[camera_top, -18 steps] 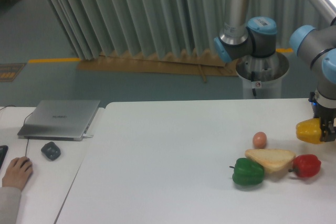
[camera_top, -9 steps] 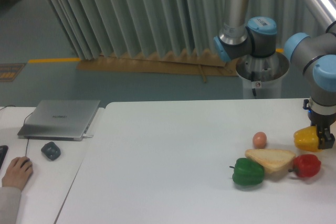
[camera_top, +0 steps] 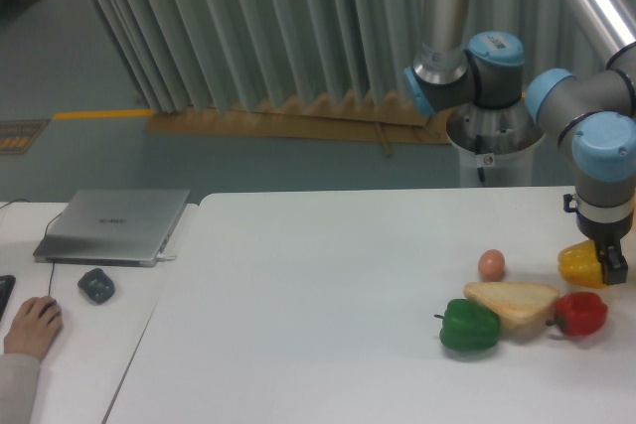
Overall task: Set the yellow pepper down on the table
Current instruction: 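Open the gripper to release the yellow pepper on the table, then lift the open gripper up away from the yellow pepper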
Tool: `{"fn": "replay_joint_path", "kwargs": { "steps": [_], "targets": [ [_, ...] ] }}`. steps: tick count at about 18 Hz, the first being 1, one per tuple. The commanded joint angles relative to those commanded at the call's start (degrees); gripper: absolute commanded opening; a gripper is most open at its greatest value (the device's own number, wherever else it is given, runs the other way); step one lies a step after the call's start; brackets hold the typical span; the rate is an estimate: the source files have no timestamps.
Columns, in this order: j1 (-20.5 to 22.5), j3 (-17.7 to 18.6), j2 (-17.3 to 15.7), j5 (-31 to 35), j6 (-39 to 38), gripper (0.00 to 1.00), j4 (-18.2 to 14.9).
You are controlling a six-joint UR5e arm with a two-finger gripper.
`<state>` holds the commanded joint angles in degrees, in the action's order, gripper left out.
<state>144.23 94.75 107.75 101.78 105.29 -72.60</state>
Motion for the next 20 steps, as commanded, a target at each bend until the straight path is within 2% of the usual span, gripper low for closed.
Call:
{"fn": "replay_joint_path", "kwargs": {
  "steps": [6, 8, 10, 14, 18, 20],
  "targets": [
    [-0.1, -0.2, -0.3, -0.3, -2.0, 1.00, 0.1],
    [-2.1, -0.9, -1.2, -0.6, -8.4, 1.00, 0.7],
    [-3.2, -3.2, -1.3, -3.5, -15.4, 1.00, 1.5],
    [-5.1, -3.3, -2.6, -6.9, -16.4, 1.00, 1.1],
    [-5.3, -3.5, -9.6, -16.6, -17.0, 1.00, -9.0],
    [-5.4, -3.5, -11.4, -17.1, -17.0, 1.00, -12.1]
  ]
}}
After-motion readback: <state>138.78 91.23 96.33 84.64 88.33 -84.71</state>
